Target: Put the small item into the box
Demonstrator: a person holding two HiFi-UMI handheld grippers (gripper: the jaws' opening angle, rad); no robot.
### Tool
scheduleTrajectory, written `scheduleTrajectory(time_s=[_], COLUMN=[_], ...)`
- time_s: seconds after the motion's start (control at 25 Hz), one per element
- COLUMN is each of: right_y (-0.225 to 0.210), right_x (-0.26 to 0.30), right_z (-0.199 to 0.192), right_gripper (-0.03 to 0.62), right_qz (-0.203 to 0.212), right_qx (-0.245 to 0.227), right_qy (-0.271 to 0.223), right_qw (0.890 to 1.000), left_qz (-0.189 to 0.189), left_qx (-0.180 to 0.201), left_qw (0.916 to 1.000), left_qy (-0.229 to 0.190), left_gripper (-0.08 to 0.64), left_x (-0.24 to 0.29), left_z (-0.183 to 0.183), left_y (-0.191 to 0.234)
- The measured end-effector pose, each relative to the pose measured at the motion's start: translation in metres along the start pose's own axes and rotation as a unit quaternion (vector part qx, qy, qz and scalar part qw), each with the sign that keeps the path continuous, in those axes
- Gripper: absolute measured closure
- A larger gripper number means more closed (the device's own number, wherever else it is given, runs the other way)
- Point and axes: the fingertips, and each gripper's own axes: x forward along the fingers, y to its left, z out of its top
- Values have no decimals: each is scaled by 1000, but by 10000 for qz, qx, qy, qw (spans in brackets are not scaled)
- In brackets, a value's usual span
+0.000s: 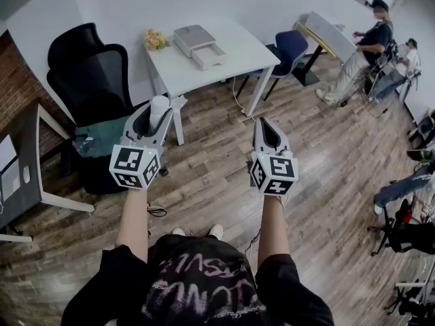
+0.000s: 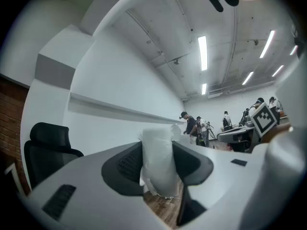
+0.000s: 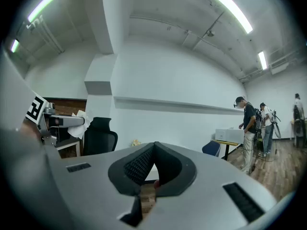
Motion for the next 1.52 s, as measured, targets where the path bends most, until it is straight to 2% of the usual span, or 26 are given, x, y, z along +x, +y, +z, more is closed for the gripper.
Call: scheduleTrajectory(time_s=[0.44,0.68,1.28,1.52], right_y=[-2,-9,-68,-78], right_x=[4,5,9,38], right_z=[-1,-5,-22,-26], right_gripper=[583,583,581,583], right_qz=[-48,133,414,485], right_qx=[-52,-30,-57,-38], right_qy=[-12,-5,2,-2], right_qw=[10000,9999,9991,9988], left_qz=[-26,-28,220,203], left_qx=[78,113,120,130], left_qw=[9999,9998,9994,9993], left_qy=[134,182,238,277], left_gripper=[383,383,383,383], left_x=[5,13,50,78], left_z=[-8,-10,-16,-25], left_y=[-6,-20,-64,-57])
